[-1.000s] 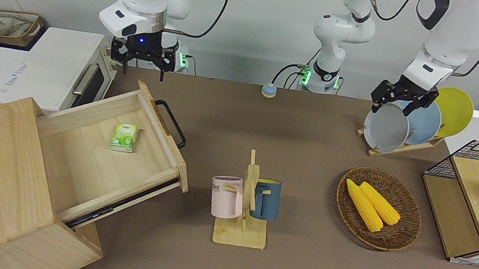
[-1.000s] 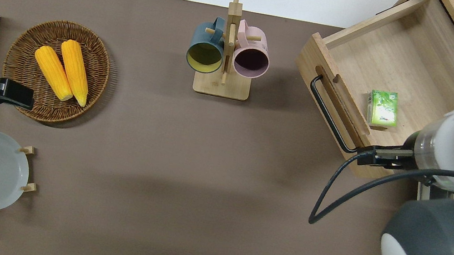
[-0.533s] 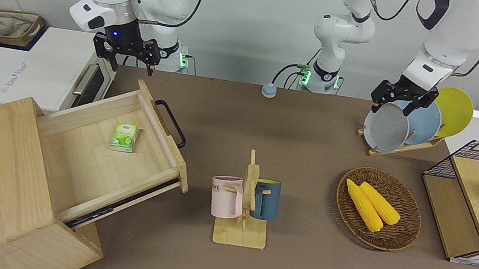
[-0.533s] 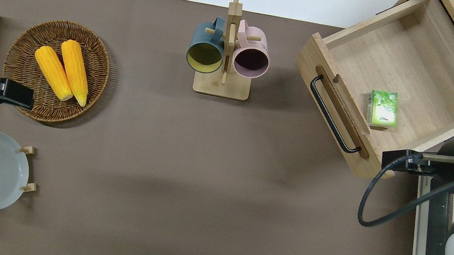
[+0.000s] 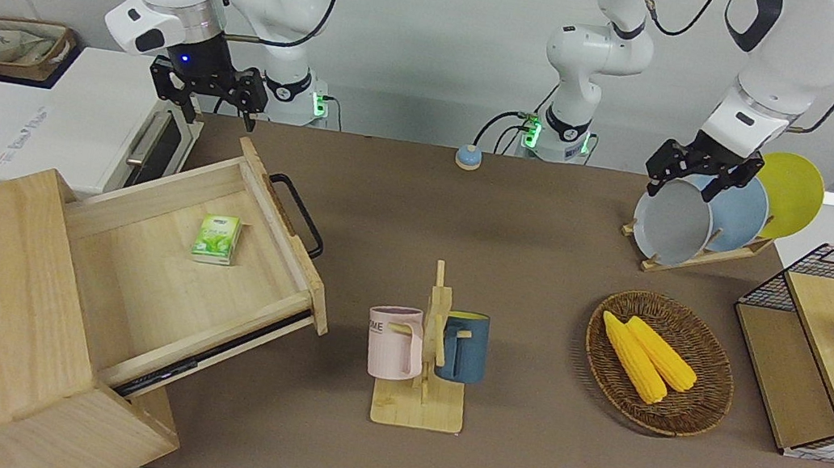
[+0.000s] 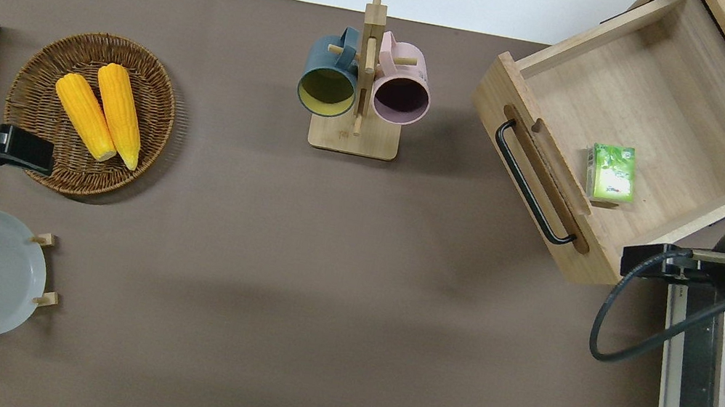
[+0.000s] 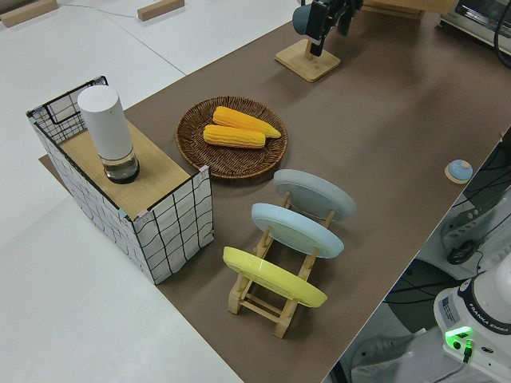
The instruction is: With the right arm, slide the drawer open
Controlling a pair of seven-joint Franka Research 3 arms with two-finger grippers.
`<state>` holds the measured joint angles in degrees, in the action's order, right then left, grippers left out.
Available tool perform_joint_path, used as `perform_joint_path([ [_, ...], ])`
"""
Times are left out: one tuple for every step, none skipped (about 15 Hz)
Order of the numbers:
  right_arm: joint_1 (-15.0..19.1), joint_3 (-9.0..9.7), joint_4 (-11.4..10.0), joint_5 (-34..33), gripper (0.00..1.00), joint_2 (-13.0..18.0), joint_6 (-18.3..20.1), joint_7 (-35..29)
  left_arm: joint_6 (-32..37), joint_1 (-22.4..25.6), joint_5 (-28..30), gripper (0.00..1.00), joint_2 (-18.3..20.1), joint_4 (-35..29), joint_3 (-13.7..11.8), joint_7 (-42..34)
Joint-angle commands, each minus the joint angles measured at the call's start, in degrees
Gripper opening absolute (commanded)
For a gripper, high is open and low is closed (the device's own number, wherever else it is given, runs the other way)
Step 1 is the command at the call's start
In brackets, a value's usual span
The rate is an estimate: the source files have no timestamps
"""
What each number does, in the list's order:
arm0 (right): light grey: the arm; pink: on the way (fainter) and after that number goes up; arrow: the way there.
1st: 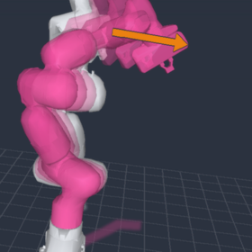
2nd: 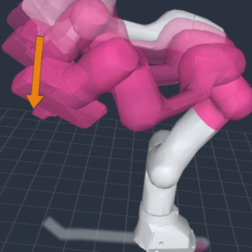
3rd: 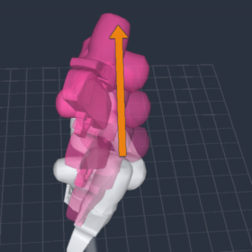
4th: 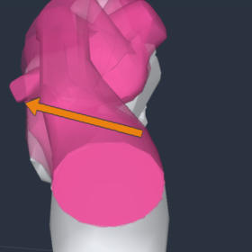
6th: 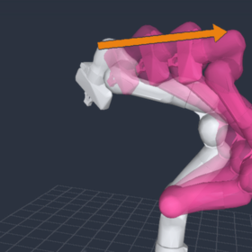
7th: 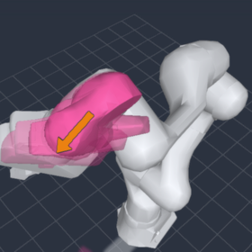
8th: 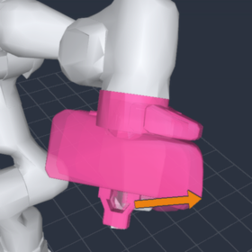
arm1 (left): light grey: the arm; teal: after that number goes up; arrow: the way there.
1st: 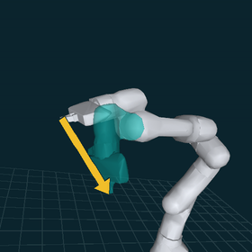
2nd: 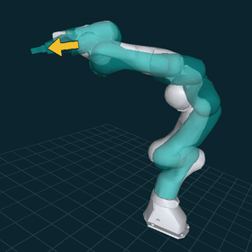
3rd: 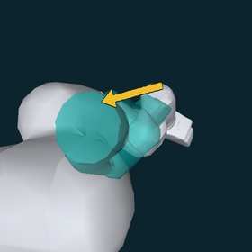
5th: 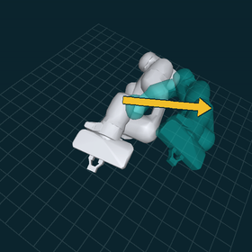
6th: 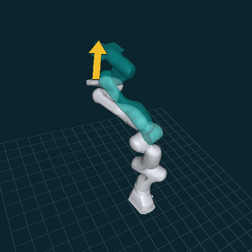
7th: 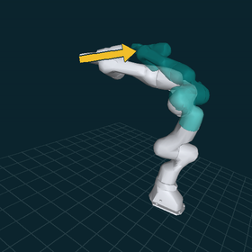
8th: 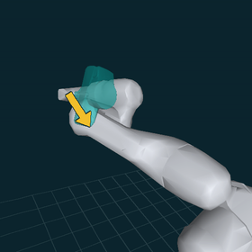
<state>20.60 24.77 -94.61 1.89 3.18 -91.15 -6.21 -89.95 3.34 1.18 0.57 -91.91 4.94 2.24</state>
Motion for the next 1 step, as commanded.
perform_joint_path([
  [0.58, 0.10, -1.80, 1.98, 0.987, 1.66, -1.05, 1.55, 0.65, -0.26, -0.65, 1.00, 0.57, -0.28, -0.28, -0.40],
])
